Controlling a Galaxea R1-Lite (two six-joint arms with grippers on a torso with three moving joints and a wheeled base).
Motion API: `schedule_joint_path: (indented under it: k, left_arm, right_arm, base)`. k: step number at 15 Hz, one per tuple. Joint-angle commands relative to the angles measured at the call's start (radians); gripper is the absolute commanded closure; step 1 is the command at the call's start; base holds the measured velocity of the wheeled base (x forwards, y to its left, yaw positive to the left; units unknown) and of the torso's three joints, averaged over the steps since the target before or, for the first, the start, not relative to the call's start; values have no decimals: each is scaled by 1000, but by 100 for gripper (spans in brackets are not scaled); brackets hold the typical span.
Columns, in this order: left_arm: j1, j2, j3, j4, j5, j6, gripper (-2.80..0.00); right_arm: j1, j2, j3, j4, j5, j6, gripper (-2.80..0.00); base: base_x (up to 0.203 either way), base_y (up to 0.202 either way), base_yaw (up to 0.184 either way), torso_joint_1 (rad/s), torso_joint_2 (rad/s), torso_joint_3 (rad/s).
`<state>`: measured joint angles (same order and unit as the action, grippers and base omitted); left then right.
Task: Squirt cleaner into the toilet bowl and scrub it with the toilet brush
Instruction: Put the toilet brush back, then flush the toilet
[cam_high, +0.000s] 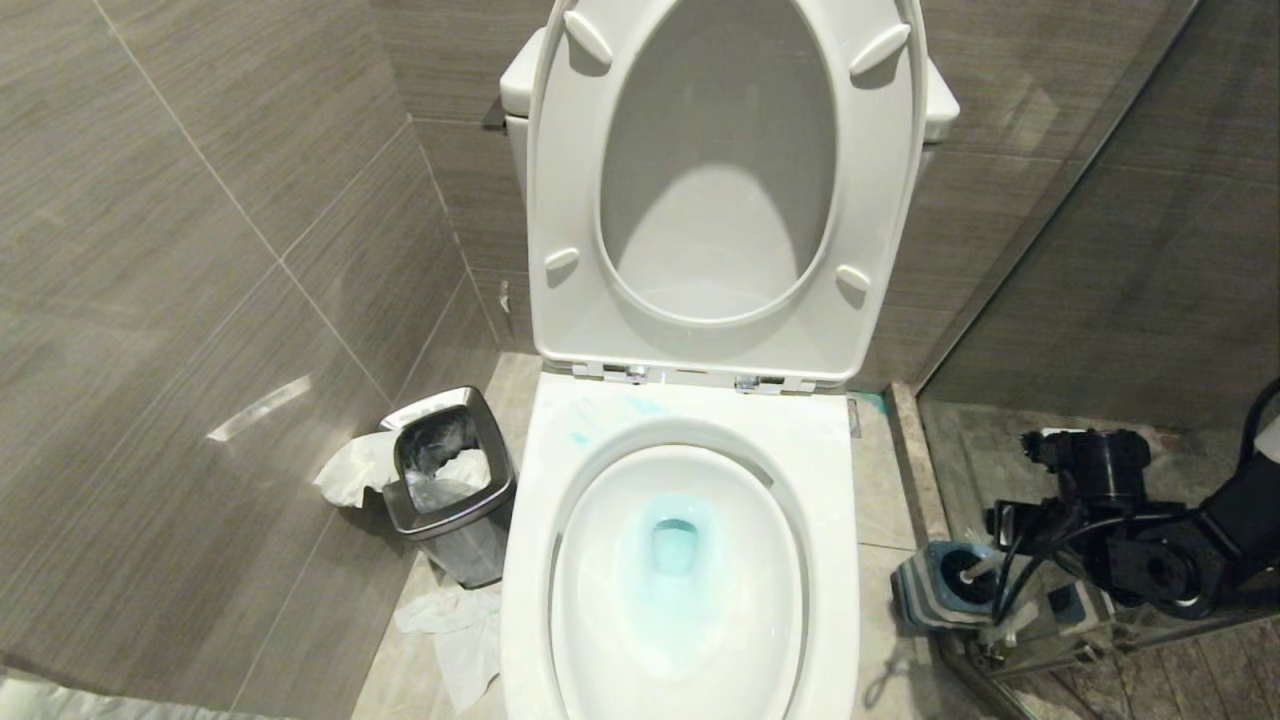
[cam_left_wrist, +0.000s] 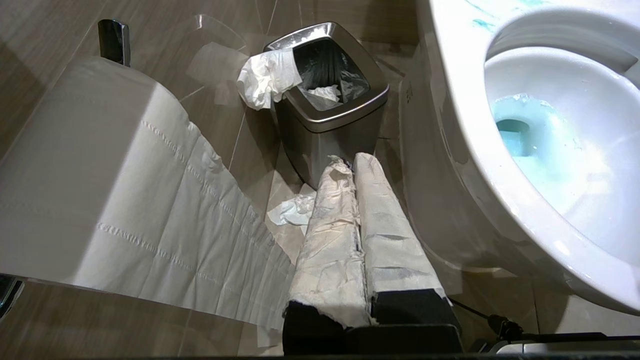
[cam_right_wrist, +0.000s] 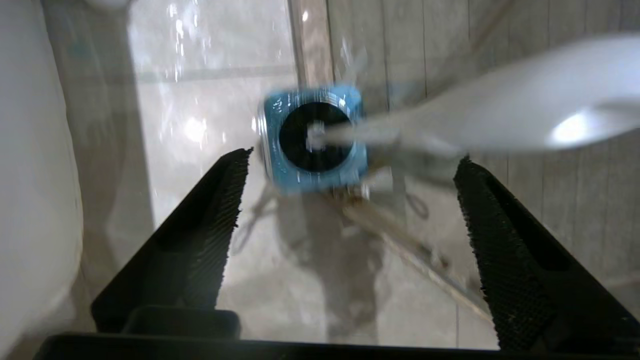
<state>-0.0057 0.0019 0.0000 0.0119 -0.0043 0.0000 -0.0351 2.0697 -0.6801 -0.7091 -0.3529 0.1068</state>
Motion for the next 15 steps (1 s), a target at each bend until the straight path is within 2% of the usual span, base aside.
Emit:
schedule_joint_path:
  k: [1, 6, 9, 15]
  left_arm:
    - [0, 0, 0, 0, 0, 0, 0]
    - [0, 0, 0, 0, 0, 0, 0]
    - [0, 0, 0, 0, 0, 0, 0]
    - [0, 0, 0, 0, 0, 0, 0]
  right_arm:
    - [0, -78, 85, -4, 18, -2, -280]
    - [11, -272, 271, -13, 56, -2, -280]
    - [16, -393, 400, -119, 137, -36, -280]
    - [17, -595, 420, -153, 223, -121, -280]
  base:
    - [0, 0, 0, 0, 0, 0]
    - [0, 0, 0, 0, 0, 0]
    - [0, 0, 0, 0, 0, 0]
    - [0, 0, 0, 0, 0, 0]
